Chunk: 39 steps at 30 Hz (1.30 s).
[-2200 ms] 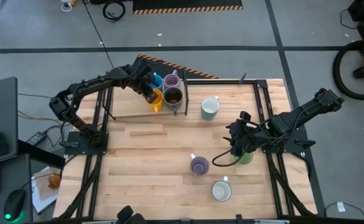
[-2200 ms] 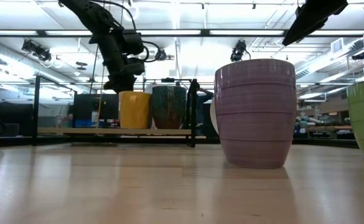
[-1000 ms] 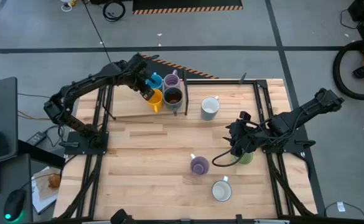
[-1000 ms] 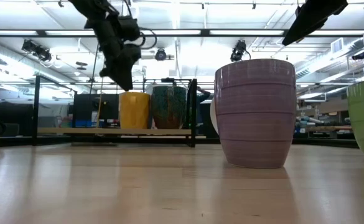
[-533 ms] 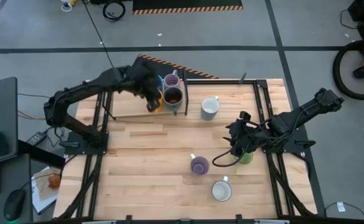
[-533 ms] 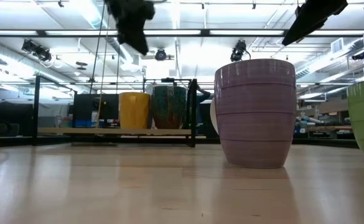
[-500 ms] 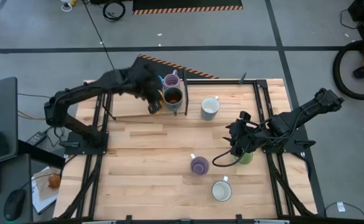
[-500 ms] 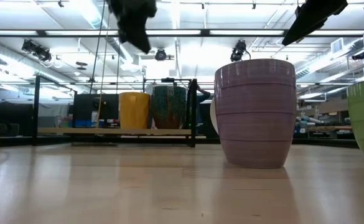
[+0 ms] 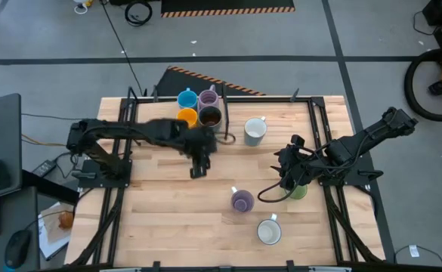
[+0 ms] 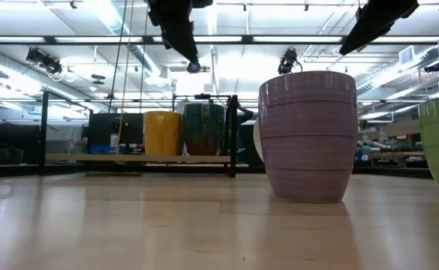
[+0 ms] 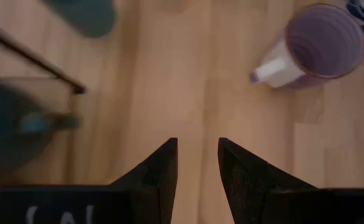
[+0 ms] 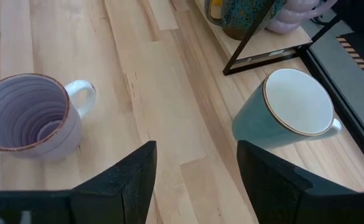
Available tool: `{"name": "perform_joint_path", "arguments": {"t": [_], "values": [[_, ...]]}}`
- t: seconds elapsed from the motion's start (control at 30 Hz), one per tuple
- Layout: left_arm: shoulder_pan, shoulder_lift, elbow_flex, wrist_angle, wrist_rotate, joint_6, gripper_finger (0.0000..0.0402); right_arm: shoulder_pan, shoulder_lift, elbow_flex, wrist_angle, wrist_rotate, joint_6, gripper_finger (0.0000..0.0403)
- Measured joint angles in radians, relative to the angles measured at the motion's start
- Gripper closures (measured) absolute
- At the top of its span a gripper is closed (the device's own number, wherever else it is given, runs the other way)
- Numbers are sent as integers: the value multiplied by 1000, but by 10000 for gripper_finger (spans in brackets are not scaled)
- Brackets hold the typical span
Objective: Place coffee mugs
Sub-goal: Put the purple-white mug on the shelf
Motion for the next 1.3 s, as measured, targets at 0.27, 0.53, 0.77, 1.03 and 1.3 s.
{"name": "perform_joint_path", "arguments": {"t": [0.27, 0.53, 0.77, 1.03, 1.3], "values": [[-110, 85, 0, 101, -2, 91, 280, 0, 0, 0, 6, 0, 0, 174], [-205, 149, 0, 277, 1, 193, 280, 0, 0, 0, 7, 0, 0, 174], [-275, 206, -1, 385, 5, 257, 280, 0, 0, 0, 18, 0, -10, 174], [-305, 264, -1, 497, 8, 137, 280, 0, 0, 0, 34, 0, -19, 174], [-303, 264, -1, 624, 49, -15, 281, -1, 0, 0, 37, 0, -23, 174]]}}
